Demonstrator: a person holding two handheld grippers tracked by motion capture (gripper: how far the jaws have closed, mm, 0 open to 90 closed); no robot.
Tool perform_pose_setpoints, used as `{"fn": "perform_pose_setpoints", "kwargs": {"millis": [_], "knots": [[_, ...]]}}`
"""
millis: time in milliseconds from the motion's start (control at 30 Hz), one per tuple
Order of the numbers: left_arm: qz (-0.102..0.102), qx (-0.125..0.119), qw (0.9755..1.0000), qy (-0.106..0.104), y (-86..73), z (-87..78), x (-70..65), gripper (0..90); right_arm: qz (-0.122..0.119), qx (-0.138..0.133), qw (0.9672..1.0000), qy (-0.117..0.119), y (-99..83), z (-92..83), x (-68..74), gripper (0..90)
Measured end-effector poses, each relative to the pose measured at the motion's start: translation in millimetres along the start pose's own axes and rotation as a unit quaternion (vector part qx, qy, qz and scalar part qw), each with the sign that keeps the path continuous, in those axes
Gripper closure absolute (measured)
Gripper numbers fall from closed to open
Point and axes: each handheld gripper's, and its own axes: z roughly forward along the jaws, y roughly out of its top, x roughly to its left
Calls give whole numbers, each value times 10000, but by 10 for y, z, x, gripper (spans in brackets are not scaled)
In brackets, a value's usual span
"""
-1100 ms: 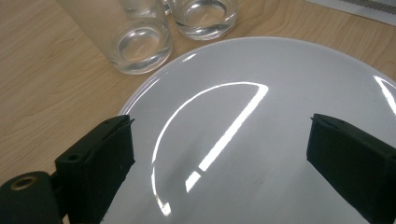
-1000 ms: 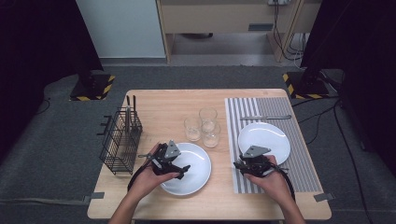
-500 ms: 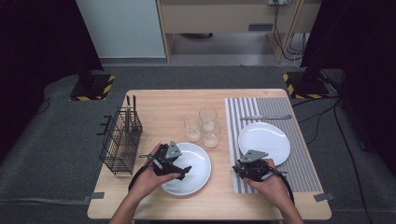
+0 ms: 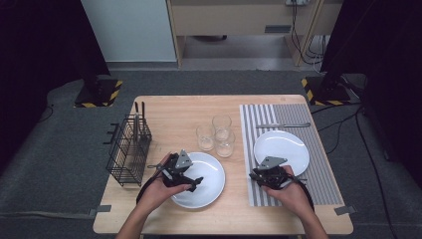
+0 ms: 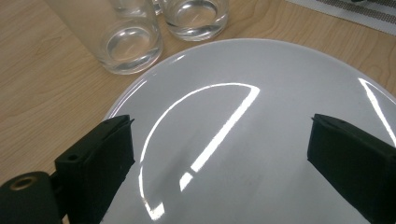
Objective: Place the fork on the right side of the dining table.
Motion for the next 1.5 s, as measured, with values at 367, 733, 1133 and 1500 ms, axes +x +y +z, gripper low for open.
{"fn": "perform_pose_setpoints", "kwargs": {"millis": [367, 733, 1133, 1500], "knots": [[-26, -49, 10000, 43, -4, -26, 25, 67, -485, 144, 9987, 17, 244, 123, -70, 704], [28, -1, 10000, 28, 1, -8, 8, 67, -394, 279, 9988, 55, 133, 142, -18, 598], [14, -20, 10000, 42, 0, -31, 25, 67, -27, -304, 9995, -56, 335, 103, 39, 682], [-25, -29, 10000, 67, -14, -46, 56, 68, -135, -117, 9997, -143, 300, 154, 72, 802]]}}
